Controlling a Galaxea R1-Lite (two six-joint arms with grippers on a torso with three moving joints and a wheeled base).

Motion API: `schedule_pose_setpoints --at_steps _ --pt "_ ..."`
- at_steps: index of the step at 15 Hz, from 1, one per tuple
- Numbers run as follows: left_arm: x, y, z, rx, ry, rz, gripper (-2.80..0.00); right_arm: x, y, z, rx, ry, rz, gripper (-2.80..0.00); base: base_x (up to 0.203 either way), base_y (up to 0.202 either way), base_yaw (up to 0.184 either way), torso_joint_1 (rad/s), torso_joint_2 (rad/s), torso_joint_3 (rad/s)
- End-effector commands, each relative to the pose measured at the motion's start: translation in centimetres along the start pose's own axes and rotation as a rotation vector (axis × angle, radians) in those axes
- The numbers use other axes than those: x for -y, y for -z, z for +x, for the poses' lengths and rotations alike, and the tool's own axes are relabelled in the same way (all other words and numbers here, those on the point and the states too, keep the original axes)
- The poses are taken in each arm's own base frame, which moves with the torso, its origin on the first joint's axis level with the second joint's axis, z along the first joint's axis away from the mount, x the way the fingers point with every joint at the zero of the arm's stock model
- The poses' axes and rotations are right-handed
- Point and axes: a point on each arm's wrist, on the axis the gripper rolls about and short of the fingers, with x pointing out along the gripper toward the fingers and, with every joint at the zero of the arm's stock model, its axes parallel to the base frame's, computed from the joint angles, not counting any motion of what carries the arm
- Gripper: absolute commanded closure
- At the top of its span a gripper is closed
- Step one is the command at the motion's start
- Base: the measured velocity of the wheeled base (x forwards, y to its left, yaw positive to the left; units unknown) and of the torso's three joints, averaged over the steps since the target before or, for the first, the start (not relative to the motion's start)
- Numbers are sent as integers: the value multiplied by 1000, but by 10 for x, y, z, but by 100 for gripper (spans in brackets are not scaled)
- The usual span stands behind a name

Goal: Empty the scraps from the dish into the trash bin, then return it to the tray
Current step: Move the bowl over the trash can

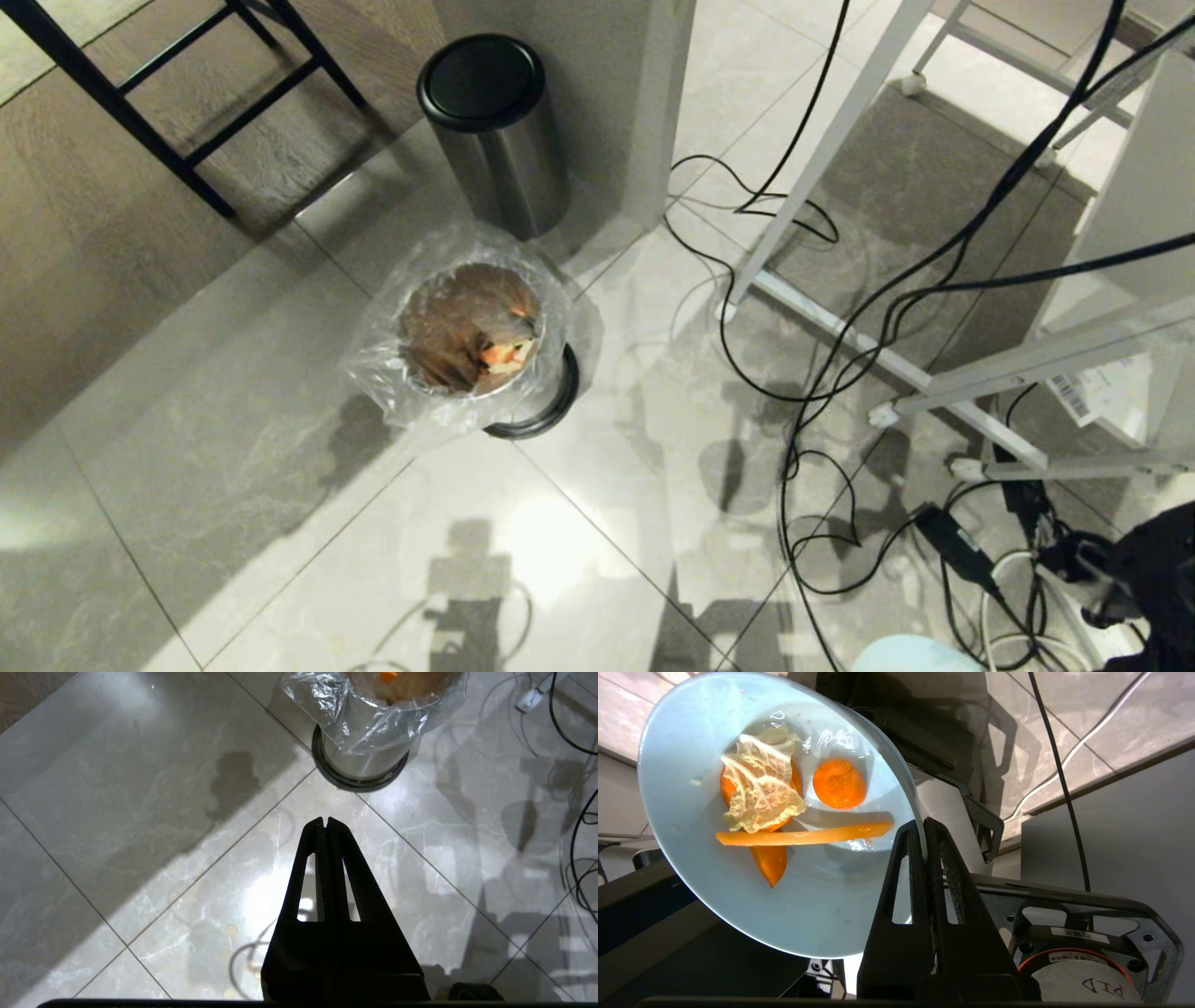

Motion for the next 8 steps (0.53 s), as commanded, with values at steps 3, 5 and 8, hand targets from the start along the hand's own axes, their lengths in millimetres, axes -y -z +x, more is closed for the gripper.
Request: schedule_pose_setpoints --at_steps 3,5,8 --pt "0 0 0 -1 -1 -1 0 -1 -1 -1 4 -3 2 0 0 0 0 0 0 0" --pt "0 0 0 -1 -1 -1 0 -3 -5 -2 19 -8 3 0 0 0 0 0 0 0" --pt "0 0 0 -1 -1 -1 0 -14 -21 -2 37 -18 3 0 0 0 0 0 0 0"
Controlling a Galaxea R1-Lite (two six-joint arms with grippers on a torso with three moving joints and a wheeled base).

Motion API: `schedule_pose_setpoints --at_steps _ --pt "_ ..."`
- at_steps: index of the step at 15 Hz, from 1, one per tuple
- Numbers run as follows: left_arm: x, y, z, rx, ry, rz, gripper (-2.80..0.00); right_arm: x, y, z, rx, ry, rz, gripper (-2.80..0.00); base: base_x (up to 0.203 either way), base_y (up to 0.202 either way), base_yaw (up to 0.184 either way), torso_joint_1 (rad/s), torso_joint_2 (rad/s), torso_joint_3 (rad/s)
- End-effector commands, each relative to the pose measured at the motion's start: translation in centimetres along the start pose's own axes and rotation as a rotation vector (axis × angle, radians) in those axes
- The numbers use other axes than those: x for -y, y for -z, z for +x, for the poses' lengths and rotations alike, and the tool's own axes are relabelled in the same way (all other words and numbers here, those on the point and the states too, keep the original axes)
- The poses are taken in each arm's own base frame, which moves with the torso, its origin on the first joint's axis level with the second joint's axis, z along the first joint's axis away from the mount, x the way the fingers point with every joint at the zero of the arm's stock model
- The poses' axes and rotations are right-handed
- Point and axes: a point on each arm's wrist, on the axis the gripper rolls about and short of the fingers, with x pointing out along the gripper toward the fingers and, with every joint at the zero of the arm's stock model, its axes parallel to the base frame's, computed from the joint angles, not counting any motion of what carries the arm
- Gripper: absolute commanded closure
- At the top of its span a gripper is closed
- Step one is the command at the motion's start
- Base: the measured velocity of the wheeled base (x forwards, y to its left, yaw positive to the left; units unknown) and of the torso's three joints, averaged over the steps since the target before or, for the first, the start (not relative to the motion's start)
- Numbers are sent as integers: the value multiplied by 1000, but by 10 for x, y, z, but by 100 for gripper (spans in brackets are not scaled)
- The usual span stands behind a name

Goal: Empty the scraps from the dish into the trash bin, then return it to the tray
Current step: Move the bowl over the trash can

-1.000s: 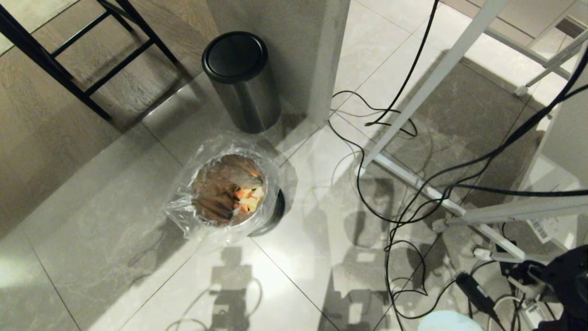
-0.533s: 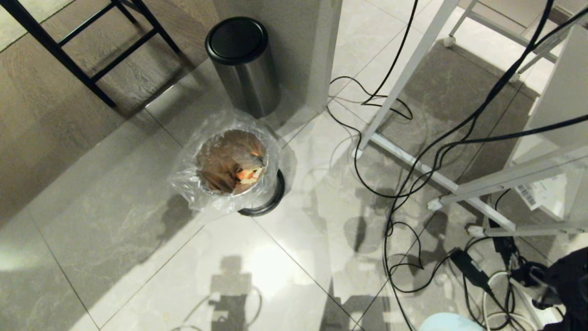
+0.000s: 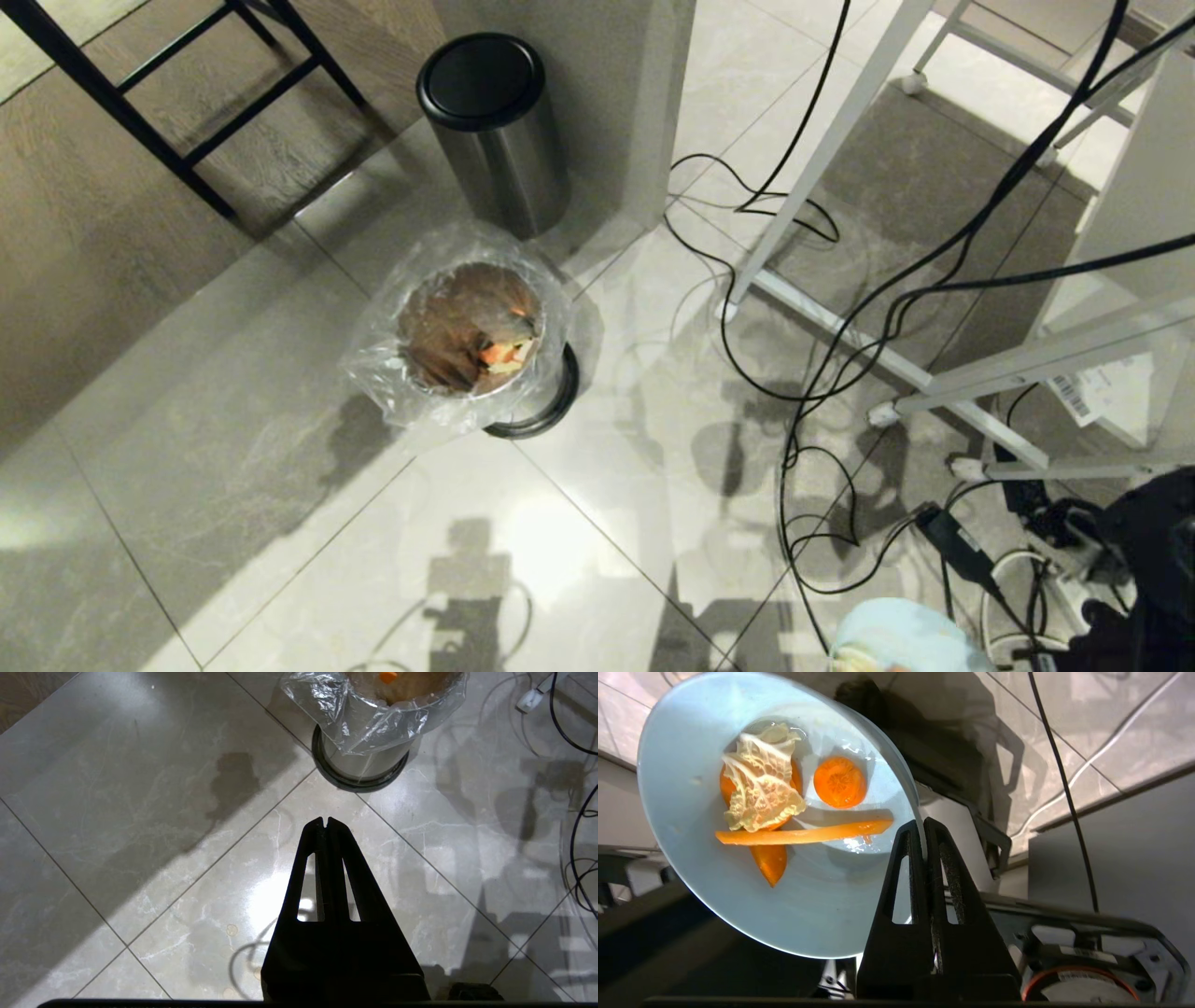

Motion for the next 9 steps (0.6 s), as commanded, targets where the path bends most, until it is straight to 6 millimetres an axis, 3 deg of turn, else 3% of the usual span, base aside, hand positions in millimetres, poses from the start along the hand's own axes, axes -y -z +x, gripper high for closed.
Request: schedule_pose_setpoints --at_steps 1,9 --pt "0 0 0 -1 -1 -1 0 -9 -14 5 2 3 8 0 0 0 0 0 0 0" --pt "0 0 0 -1 -1 -1 0 -62 -103 12 158 -71 -23 0 0 0 0 0 0 0"
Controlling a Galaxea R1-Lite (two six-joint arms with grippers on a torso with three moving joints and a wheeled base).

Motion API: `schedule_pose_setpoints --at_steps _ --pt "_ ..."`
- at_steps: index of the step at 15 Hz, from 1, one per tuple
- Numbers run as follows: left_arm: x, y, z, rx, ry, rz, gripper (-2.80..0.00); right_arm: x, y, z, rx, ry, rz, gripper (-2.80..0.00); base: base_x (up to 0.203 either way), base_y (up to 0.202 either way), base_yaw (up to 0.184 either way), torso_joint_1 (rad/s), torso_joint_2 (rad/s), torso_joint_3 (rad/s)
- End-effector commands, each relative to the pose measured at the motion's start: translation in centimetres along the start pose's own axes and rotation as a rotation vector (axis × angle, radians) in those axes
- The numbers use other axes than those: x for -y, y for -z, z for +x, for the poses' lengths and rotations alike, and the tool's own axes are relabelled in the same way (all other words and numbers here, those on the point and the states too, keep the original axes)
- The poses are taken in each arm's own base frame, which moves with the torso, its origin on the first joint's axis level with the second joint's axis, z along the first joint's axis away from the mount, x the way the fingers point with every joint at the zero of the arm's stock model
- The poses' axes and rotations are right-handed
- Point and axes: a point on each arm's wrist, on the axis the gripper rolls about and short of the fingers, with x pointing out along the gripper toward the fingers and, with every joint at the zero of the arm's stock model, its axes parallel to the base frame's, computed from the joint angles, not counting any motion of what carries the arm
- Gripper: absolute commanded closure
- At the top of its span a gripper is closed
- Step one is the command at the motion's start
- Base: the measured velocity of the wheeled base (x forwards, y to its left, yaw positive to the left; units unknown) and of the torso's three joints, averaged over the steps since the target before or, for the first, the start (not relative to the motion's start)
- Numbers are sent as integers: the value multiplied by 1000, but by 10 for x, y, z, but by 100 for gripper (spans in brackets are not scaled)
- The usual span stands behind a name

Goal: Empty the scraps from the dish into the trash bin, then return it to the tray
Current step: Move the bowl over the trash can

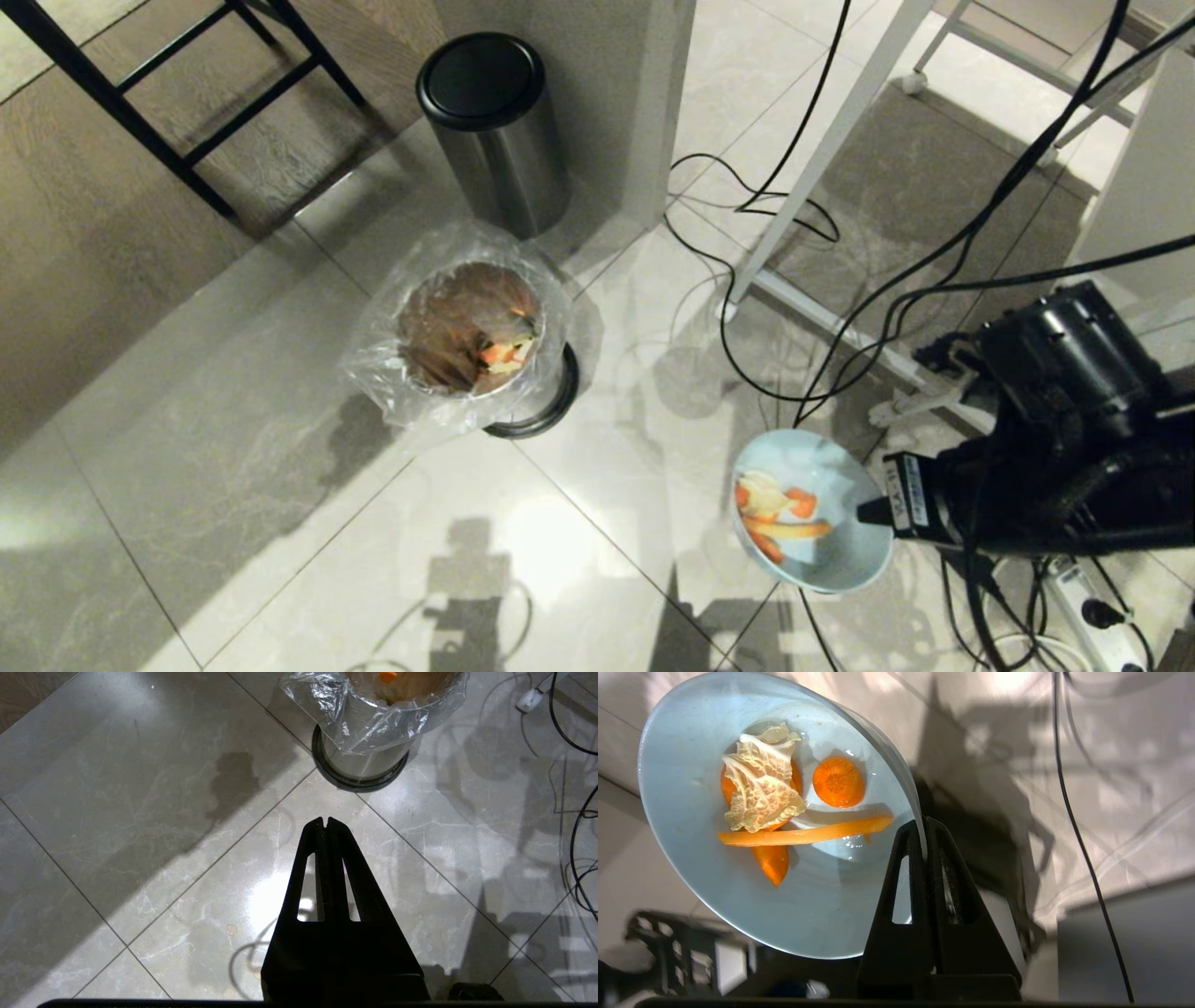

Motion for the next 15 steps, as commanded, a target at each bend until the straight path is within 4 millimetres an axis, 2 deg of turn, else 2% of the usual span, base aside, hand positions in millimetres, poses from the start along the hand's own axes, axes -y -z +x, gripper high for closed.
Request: schedule_pose_setpoints --at_steps 1,4,7,10,15 --pt "0 0 0 0 -1 -1 0 -14 -19 16 4 -5 -14 0 0 0 0 0 0 0" --pt "0 0 0 0 -1 -1 0 -35 -48 33 41 -32 -59 0 0 0 0 0 0 0" --pt "0 0 0 0 -1 -1 0 -55 -67 44 61 -54 -79 0 0 0 0 0 0 0" --pt "0 0 0 0 -1 -1 0 -76 -82 62 109 38 -79 0 0 0 0 0 0 0" --pt "0 0 0 0 -1 -1 0 -108 -110 68 194 72 4 0 0 0 0 0 0 0"
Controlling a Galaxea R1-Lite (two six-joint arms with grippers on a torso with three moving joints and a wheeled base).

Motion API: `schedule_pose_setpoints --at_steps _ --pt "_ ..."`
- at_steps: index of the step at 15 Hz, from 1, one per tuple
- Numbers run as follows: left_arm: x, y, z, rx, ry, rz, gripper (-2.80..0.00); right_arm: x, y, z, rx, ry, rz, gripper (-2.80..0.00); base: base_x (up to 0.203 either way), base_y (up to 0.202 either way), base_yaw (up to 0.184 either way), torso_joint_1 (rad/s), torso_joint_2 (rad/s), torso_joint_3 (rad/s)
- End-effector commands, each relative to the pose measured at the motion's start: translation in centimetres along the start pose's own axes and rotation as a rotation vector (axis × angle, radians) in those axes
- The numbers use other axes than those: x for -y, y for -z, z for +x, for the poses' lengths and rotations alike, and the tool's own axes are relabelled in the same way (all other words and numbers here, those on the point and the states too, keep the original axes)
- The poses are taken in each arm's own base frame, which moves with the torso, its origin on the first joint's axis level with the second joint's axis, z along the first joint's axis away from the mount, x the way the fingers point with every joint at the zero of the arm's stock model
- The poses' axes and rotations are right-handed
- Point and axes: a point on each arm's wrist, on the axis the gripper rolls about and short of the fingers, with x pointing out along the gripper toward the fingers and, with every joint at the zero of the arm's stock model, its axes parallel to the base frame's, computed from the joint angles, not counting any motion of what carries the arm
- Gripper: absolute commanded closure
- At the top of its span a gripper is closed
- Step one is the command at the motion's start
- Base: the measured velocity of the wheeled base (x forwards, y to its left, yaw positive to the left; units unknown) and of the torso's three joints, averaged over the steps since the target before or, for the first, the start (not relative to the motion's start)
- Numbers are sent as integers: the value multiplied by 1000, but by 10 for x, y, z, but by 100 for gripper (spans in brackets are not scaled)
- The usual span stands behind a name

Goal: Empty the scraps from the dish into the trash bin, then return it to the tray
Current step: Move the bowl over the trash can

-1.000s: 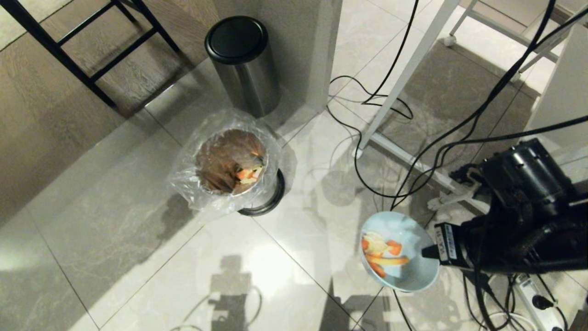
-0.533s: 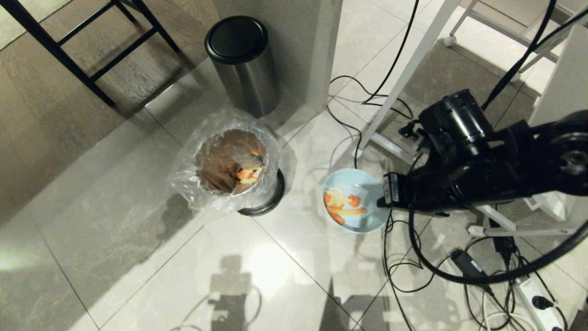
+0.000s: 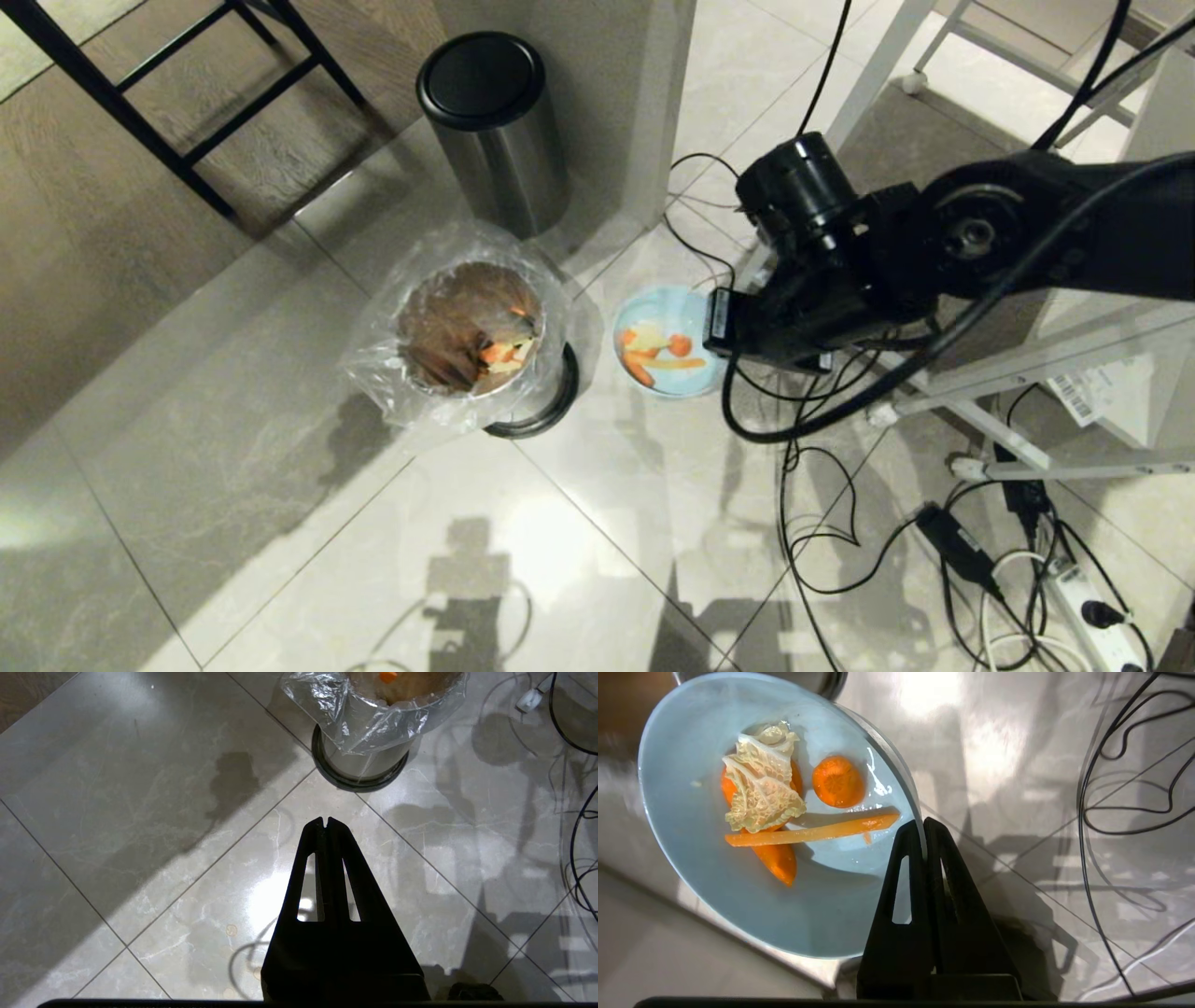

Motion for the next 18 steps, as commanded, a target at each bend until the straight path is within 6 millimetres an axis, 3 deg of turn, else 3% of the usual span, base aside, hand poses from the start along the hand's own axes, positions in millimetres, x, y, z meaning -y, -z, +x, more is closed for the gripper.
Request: schedule_pose_setpoints --at_steps 1,7,13,18 --pt "0 0 0 -1 -1 -1 0 -12 0 18 0 37 13 0 0 0 0 0 0 0" --pt "0 0 0 -1 -1 -1 0 -26 10 17 101 163 -2 0 0 0 0 0 0 0" --pt "0 0 0 -1 -1 -1 0 -25 -5 3 222 181 42 0 0 0 0 0 0 0" --pt "0 0 0 -1 -1 -1 0 -25 -18 2 308 145 86 0 0 0 0 0 0 0"
